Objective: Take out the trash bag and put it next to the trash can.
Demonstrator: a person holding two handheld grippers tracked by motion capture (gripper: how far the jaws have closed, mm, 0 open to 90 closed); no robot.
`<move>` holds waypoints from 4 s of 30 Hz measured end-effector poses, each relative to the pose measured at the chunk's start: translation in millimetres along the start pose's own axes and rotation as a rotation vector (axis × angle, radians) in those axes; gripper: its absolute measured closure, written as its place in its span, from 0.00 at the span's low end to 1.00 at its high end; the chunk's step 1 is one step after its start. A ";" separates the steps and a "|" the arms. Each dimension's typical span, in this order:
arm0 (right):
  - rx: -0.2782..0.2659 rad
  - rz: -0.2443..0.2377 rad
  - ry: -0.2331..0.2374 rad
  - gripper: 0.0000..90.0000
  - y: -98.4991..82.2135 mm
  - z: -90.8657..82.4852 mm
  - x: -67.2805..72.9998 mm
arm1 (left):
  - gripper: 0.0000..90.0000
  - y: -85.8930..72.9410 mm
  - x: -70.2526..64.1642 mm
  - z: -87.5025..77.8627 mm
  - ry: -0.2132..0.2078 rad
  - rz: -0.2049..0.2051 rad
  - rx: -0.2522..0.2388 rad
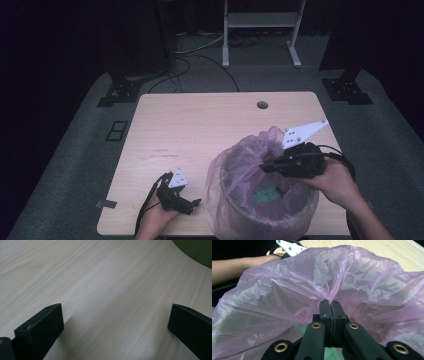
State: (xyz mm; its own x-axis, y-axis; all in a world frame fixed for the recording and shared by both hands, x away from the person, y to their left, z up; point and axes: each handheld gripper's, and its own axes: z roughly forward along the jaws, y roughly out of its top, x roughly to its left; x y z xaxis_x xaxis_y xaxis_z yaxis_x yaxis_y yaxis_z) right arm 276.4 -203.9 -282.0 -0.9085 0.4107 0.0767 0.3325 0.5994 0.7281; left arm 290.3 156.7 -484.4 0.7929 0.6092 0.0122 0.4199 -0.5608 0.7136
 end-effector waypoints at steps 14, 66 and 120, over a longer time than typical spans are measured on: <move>-0.029 0.034 -0.054 1.00 -20.6 -34.4 -6.8 | 0.00 0.0 0.0 0.0 0.000 0.000 0.000; -0.055 0.163 -0.238 1.00 -38.4 -30.6 -67.9 | 0.00 0.0 -0.1 0.0 0.001 -0.001 0.000; -0.032 0.226 -0.232 0.15 -20.3 13.5 -73.9 | 0.00 -0.8 -0.5 -0.8 -0.001 -0.002 -0.001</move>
State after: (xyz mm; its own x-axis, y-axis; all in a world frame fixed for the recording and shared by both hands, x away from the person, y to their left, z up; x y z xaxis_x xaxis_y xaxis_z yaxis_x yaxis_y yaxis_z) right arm 340.2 -237.1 -311.6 -0.7296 0.6787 0.0844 0.5078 0.4548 0.7317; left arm 289.2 157.3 -484.4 0.7923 0.6100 0.0097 0.4216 -0.5589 0.7141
